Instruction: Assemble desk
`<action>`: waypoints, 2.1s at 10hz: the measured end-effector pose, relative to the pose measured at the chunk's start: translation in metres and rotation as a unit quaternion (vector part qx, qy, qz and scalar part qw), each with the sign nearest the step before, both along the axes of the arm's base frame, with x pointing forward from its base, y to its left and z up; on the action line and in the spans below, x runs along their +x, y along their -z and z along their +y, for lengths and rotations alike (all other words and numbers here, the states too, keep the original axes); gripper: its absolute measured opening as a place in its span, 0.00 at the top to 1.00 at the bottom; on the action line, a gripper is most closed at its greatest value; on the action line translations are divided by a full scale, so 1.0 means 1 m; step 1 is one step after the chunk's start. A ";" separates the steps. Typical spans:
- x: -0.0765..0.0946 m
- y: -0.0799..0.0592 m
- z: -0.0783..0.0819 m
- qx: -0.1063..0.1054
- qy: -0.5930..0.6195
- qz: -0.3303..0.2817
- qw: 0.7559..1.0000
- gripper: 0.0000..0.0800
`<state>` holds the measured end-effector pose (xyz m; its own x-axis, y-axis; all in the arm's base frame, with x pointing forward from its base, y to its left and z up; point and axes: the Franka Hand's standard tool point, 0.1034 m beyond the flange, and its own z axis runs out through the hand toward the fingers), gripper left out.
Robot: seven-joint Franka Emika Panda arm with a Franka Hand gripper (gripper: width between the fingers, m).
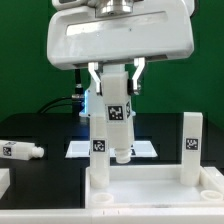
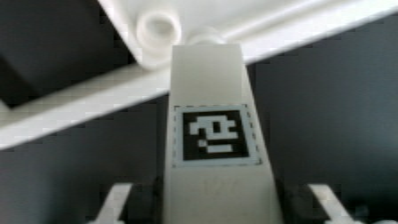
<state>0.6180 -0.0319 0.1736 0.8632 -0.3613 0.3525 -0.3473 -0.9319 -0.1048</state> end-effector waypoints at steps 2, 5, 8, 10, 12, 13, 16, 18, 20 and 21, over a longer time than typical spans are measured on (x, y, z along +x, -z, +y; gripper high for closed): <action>0.000 0.000 0.000 0.000 0.000 0.001 1.000 0.64; 0.000 0.007 0.073 -0.030 -0.096 0.001 0.995 0.64; -0.003 0.014 0.092 -0.033 -0.118 0.019 0.992 0.64; -0.004 0.015 0.096 -0.033 -0.121 0.019 0.992 0.64; -0.002 0.024 0.123 -0.034 -0.127 -0.005 0.991 0.64; -0.001 0.029 0.134 -0.037 -0.134 -0.013 0.990 0.64; -0.001 0.037 0.138 -0.041 -0.141 -0.012 0.989 0.64; 0.001 0.047 0.144 -0.044 -0.142 -0.008 0.989 0.64; 0.006 0.049 0.146 -0.048 -0.144 -0.023 0.988 0.64; 0.005 0.053 0.147 -0.049 -0.146 -0.022 0.988 0.64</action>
Offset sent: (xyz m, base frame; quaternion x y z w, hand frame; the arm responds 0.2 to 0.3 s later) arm -0.0050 0.0956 0.0034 0.0041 0.0676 -0.2558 0.9643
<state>0.6228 0.1154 0.1205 0.9091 -0.0612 0.4120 -0.0590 -0.9981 -0.0182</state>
